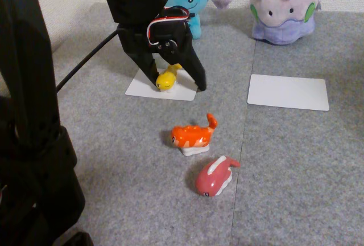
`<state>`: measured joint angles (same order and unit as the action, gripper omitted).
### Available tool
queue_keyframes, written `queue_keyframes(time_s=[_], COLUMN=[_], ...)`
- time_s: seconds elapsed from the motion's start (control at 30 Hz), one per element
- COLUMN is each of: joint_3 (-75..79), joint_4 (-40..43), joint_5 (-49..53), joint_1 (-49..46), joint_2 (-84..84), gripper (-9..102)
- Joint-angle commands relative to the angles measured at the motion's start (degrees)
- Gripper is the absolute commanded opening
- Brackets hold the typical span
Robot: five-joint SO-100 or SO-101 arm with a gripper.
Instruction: Wooper wants to eat egg sudhi, and Goomy wants to eat shrimp sushi
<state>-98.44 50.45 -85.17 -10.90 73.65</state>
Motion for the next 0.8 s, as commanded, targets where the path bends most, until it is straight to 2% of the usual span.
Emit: queue_keyframes(time_s=[0.0, 0.27, 0.53, 0.77], joint_3=[1.93, 1.93, 1.85, 1.23], joint_4=[-0.35, 3.78, 17.14, 27.51], joint_5=[0.26, 0.35, 0.35, 0.35], joint_1=[-0.09, 0.97, 4.57, 3.60], joint_2=[1.49, 10.99, 27.95, 42.19], gripper=[38, 38, 38, 37])
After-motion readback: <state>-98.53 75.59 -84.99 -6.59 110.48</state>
